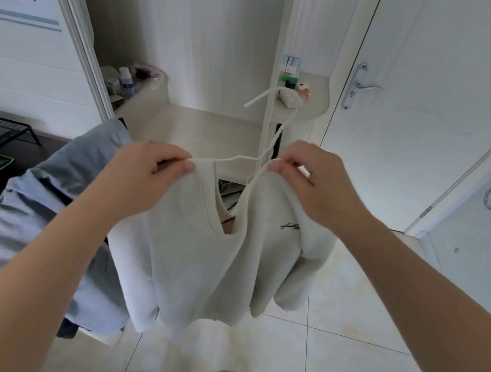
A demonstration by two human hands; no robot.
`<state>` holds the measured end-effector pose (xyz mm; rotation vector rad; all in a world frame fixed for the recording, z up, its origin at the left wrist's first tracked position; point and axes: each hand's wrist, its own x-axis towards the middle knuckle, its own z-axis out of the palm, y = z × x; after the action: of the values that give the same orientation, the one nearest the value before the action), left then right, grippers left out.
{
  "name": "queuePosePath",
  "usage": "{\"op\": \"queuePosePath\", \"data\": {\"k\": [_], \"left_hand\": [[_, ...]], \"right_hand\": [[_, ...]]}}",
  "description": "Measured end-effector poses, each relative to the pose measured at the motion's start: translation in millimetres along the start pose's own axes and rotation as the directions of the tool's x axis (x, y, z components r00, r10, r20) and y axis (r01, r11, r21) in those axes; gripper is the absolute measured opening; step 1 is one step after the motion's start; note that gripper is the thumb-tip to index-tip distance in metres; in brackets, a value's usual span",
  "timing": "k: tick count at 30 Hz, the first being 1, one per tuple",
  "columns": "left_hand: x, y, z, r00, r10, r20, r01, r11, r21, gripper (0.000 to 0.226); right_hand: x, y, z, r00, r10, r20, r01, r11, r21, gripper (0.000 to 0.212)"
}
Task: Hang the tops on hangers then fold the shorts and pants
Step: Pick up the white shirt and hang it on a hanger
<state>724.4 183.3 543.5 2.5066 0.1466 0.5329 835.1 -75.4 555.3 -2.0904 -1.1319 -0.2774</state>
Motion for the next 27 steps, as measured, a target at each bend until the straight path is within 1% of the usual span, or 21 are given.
{"op": "queuePosePath", "data": {"k": [2, 4, 7, 9, 11, 13, 16, 18, 20, 23, 25, 27], "left_hand": [[-0.8, 2.7, 5.9, 1.0, 0.02, -0.001, -0.02, 1.0, -0.002, 0.023], [-4.5, -1.6, 9.4, 1.0, 0.001, 0.017, -0.001, 1.0, -0.018, 0.024], [-9.6, -11.3, 9.7, 0.999, -0.02, 0.046, 0.022, 0.999, -0.035, 0.025], [-10.6, -16.0, 9.0, 0.997, -0.029, 0.076, 0.032, 0.999, -0.029, 0.026], [-12.2, -15.9, 9.1, 0.996, -0.023, 0.085, 0.026, 0.999, -0.037, 0.021], [-14.5, -14.0, 7.6, 0.999, -0.027, 0.026, 0.029, 0.995, -0.101, 0.012], [-17.1, -11.5, -0.8, 0.997, -0.026, -0.066, 0.012, 0.98, -0.199, 0.038], [-20.3, -9.3, -5.2, 0.998, -0.008, -0.07, -0.008, 0.975, -0.222, 0.048], [-21.0, -9.1, -5.1, 0.998, 0.005, -0.059, -0.018, 0.974, -0.224, 0.05], [-20.9, -11.0, -5.9, 0.999, 0.023, -0.046, -0.032, 0.979, -0.201, 0.05], [-22.3, -20.6, -10.9, 0.999, 0.023, -0.047, -0.031, 0.982, -0.185, 0.049], [-24.9, -33.5, -18.4, 0.997, -0.001, -0.078, -0.014, 0.983, -0.185, 0.048]], "right_hand": [[1.7, -9.1, 9.3, 0.999, 0.04, 0.019, -0.042, 0.995, 0.086, 0.021], [2.1, -11.9, 10.9, 0.996, 0.09, 0.027, -0.093, 0.983, 0.156, 0.019], [3.6, -12.2, 2.5, 0.986, 0.158, -0.045, -0.142, 0.959, 0.245, 0.018], [7.4, -15.1, -4.7, 0.976, 0.188, -0.111, -0.147, 0.942, 0.301, 0.019], [12.0, -21.0, -7.8, 0.969, 0.188, -0.16, -0.119, 0.923, 0.365, 0.015], [14.4, -28.3, -4.9, 0.97, 0.18, -0.166, -0.102, 0.914, 0.394, 0.018], [11.1, -30.1, 2.5, 0.966, 0.222, -0.133, -0.169, 0.93, 0.326, 0.019], [8.9, -28.3, 4.9, 0.96, 0.277, -0.051, -0.253, 0.928, 0.275, 0.023], [6.4, -28.0, 8.6, 0.956, 0.288, 0.046, -0.29, 0.921, 0.259, 0.024], [1.6, -30.1, 11.1, 0.948, 0.28, 0.153, -0.318, 0.868, 0.382, 0.014], [-0.6, -27.0, 7.0, 0.954, 0.245, 0.172, -0.292, 0.891, 0.349, 0.012], [-2.7, -19.2, -0.3, 0.963, 0.241, 0.122, -0.268, 0.912, 0.312, 0.023]]}}
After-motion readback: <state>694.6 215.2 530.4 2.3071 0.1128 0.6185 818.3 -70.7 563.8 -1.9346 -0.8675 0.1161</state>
